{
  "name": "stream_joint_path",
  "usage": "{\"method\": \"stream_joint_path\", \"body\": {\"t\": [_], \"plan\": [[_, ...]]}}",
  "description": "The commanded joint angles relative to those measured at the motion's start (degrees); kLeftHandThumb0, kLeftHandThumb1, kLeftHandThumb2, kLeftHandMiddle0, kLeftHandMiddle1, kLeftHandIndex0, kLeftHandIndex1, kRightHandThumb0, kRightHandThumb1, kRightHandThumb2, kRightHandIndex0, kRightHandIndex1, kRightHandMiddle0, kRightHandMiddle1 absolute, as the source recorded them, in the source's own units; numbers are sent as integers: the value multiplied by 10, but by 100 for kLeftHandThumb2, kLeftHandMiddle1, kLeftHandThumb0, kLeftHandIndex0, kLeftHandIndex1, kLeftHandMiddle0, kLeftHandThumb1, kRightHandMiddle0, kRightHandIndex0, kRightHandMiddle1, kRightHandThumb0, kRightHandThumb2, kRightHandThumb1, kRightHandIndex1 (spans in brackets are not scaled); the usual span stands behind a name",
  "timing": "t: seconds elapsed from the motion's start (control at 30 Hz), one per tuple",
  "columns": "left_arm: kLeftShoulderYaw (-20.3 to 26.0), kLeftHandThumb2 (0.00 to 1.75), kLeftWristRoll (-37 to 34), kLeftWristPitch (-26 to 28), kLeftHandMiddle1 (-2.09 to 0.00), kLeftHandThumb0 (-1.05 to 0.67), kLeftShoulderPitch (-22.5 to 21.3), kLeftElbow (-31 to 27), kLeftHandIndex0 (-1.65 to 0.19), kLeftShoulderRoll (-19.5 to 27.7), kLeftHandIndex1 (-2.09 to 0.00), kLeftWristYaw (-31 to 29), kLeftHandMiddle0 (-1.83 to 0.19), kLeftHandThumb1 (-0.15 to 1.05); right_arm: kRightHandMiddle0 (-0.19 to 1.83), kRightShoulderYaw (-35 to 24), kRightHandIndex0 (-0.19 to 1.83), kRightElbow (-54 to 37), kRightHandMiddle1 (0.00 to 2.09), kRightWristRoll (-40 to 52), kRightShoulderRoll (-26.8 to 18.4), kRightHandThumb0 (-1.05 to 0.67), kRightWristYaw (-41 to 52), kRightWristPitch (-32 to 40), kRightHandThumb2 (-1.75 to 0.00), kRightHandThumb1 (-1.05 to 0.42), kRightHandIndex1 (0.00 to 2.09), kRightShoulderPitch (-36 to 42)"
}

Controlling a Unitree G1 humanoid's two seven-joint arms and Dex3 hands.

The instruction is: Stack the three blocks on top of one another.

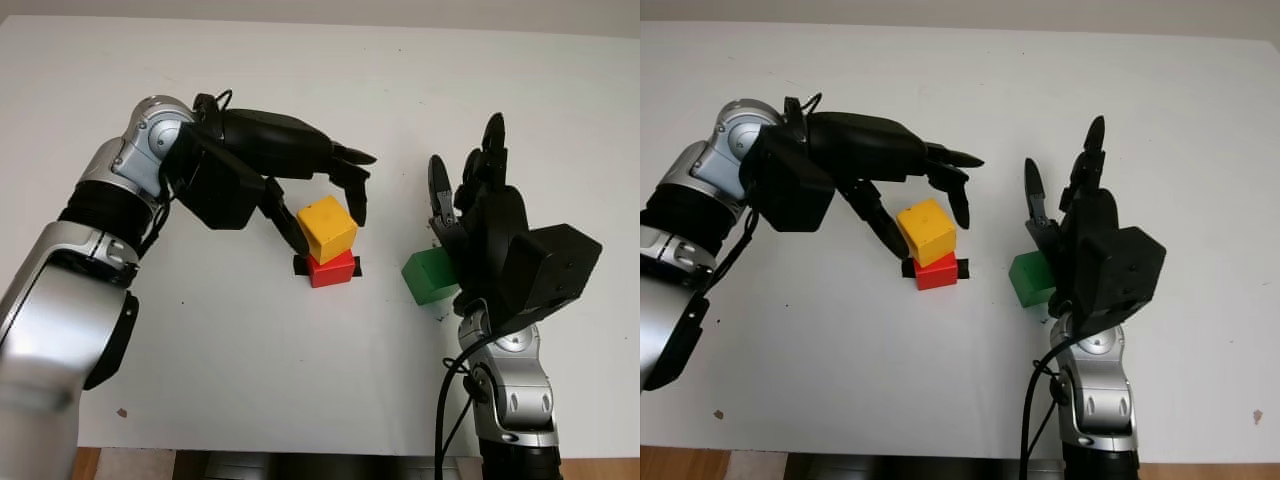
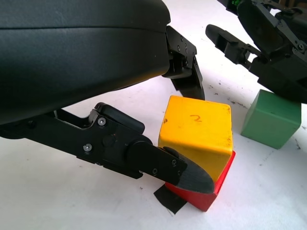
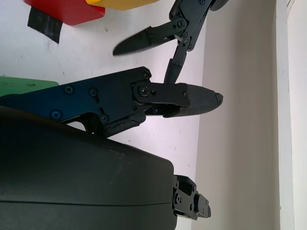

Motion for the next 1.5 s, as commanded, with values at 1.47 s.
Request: {"method": "stream_joint_path", "body": {"t": [1.47], "plan": [[324, 70, -378, 342, 0, -72, 367, -244, 19, -80, 0, 244, 19, 105, 0, -75, -3, -134, 8, -21, -282, -55, 208, 153, -5, -95, 9, -20]]}}
